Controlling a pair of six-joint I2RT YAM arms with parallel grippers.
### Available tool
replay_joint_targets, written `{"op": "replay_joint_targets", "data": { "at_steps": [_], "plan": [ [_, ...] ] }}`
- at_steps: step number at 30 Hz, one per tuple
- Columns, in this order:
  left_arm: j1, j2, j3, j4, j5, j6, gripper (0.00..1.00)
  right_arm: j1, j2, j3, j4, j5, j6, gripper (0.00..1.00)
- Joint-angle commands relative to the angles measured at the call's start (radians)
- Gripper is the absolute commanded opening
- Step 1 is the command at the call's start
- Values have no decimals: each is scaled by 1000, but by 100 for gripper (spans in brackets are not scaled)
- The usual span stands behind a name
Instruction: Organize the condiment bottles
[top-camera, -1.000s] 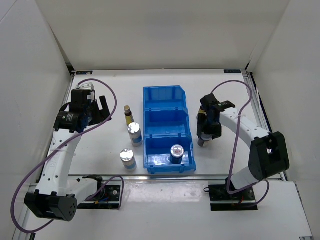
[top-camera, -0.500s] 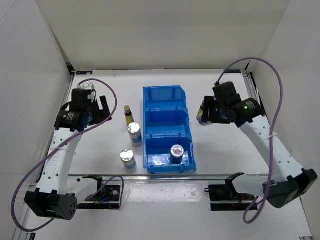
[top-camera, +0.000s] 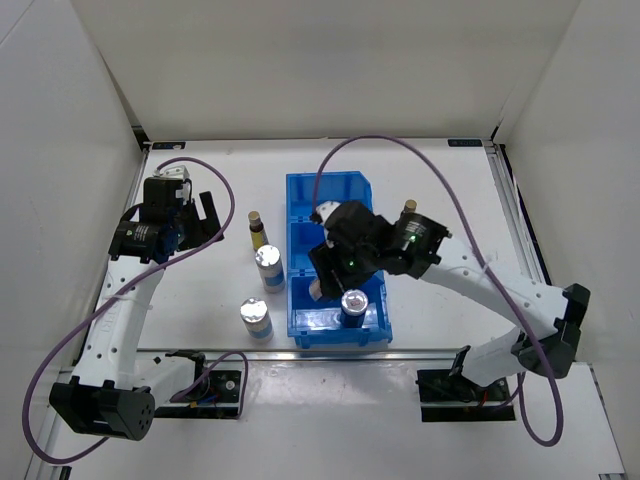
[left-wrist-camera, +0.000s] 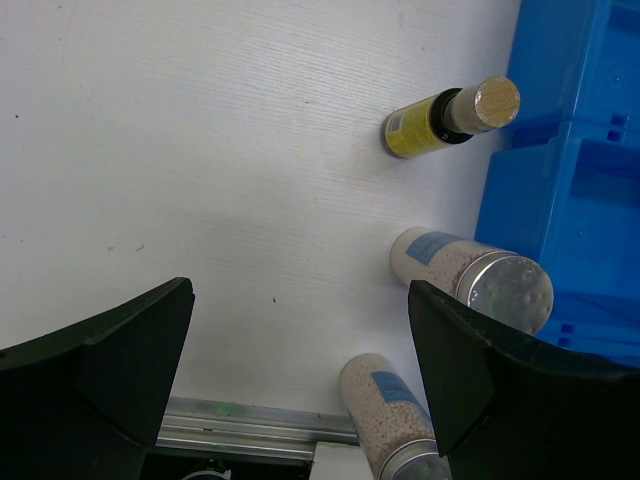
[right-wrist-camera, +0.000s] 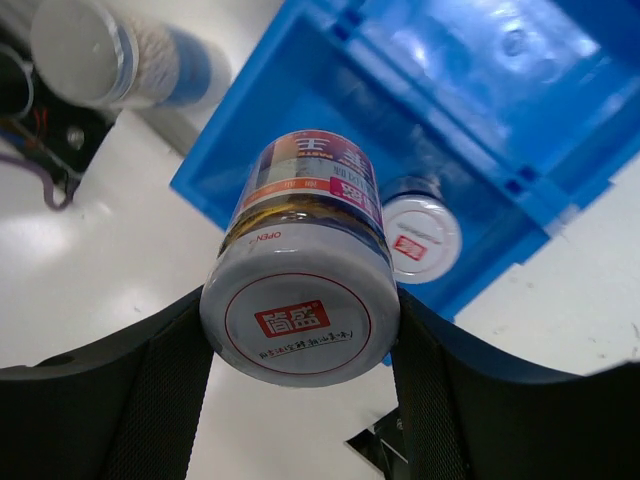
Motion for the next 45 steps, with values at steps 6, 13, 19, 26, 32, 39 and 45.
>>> {"op": "replay_joint_targets", "data": {
  "at_steps": [6,13,19,26,32,39,45],
  "plan": [
    [3,-6,10,-5,6,6,100,81,41,-52,144,-38,7,0],
    [3,-6,10,-5,6,6,100,81,144,-130,204,1,27,0],
    [3,-6,10,-5,-3,6,100,81,241,-162,267,-9,46,0],
    [3,-6,10,-5,-3,6,100,81,346,-153,263,40,79,25],
    [3,-6,10,-5,-32,6,100,81,336,-124,234,63,102,72],
    [3,16,10,-38,-81,-4,100,81,244,46,41,113,102,97],
    [3,27,10,-50,-38,29,100,23,92,264,-95,201,53,100]
  ]
}}
